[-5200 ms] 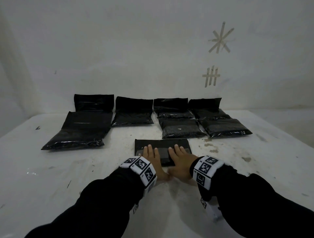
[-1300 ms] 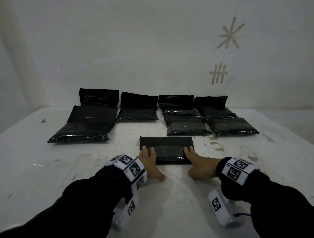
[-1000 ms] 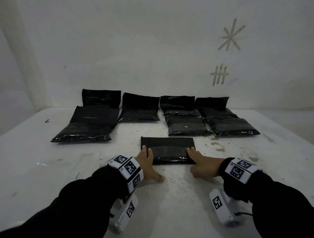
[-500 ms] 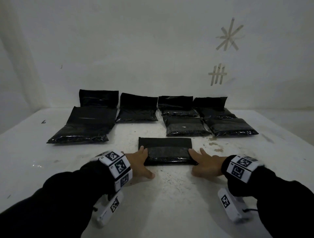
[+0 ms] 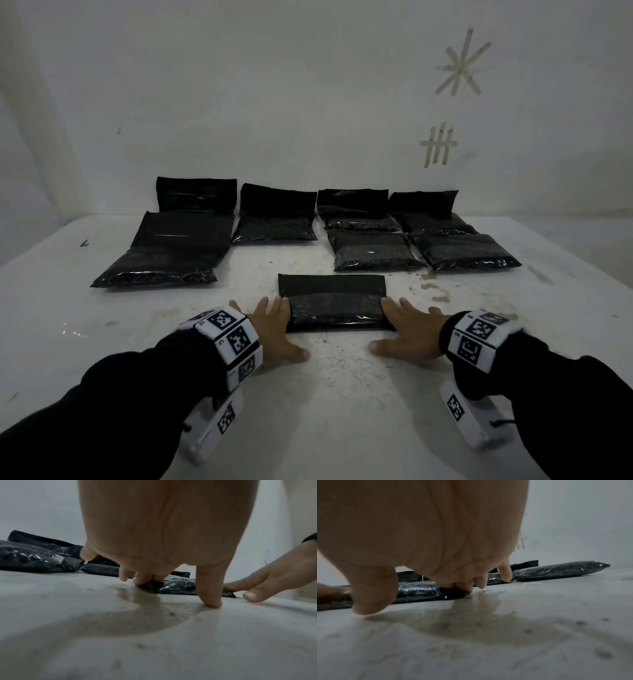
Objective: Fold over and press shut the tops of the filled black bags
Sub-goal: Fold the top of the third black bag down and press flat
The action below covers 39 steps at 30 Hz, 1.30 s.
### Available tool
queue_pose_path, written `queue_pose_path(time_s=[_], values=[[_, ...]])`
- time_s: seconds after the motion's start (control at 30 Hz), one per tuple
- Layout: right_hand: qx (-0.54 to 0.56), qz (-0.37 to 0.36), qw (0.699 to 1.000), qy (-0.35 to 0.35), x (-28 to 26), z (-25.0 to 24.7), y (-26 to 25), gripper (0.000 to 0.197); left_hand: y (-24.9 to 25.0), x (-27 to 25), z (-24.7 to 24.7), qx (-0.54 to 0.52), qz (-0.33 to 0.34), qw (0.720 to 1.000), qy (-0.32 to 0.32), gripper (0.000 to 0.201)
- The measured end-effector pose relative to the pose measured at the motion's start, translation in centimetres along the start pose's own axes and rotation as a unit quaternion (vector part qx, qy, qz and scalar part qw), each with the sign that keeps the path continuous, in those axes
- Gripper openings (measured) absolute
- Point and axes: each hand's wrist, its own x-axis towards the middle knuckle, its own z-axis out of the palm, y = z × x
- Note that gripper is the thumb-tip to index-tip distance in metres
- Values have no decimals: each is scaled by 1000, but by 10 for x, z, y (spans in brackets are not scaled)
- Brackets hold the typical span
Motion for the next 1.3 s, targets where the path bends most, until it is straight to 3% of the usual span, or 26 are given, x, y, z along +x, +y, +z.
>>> queue_pose_path(time_s=[0.17,0.33,0.53,0.67,0.83,1.1,1.3], values=[[-51,23,998,13,2,4,-7,101,5,2,6,35,-20,999,16,99],[-10,25,999,17,-3,0,-8,90,9,1,4,26,-26,999,24,103],[-52,25,998,25,-2,3,-11,93,10,2,6,35,-29,998,38,104],[-5,19,1000,16,-4,2,-10,93,11,1,5,21,-23,999,40,105],[-63,23,997,24,-3,1,-11,96,10,3,4,20,-18,999,34,108],[-3,14,1000,24,-2,1,-9,95,11,2,2,6,-11,999,34,119],[-78,25,996,47,3,4,-12,103,10,0,3,-11,-7,999,31,120]])
